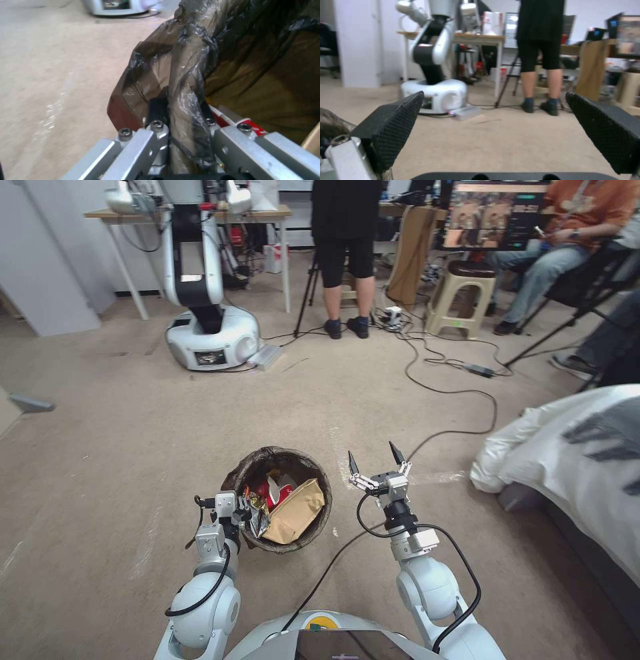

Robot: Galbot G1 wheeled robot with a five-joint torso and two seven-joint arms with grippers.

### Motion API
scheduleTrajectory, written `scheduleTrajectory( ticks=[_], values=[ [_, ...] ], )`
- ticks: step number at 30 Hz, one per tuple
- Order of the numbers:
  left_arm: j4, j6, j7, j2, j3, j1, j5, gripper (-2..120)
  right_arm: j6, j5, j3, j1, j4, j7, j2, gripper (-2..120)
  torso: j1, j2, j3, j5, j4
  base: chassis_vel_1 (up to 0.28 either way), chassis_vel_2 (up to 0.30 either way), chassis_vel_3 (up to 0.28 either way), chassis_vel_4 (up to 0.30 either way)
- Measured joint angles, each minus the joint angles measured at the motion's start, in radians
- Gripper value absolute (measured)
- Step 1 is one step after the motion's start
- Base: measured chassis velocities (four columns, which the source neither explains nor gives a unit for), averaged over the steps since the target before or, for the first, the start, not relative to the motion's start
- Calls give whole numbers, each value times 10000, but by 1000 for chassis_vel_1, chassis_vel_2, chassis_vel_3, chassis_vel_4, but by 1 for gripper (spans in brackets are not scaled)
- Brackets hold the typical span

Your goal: Pick up the trash bin, then pick up the garbage from the floor and place it into the trash bin.

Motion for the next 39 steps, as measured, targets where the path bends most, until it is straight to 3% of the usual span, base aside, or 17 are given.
scheduleTrajectory(
  ticks=[23,27,29,32,39],
  values=[
    [120,-184,239,40,188,-21,-298,3,4,11,-46,-21,38,2,33,100,0,0,0,0,-3,48,49,47,50],
    [-77,416,155,108,242,64,-1081,3,14,11,-45,-24,31,2,54,100,0,0,0,0,0,0,0,0,0],
    [-197,1487,-32,190,154,163,-1620,3,44,7,-41,-29,16,2,74,100,0,0,0,1,1,0,0,0,0],
    [3,2042,-50,244,41,169,-1706,3,79,7,-39,-28,-10,2,109,100,0,0,0,1,1,0,0,0,0],
    [543,2106,-93,243,-84,32,-1742,3,151,4,-40,-46,-25,-2,135,100,-1,4,-4,12,5,0,0,0,0]
  ],
)
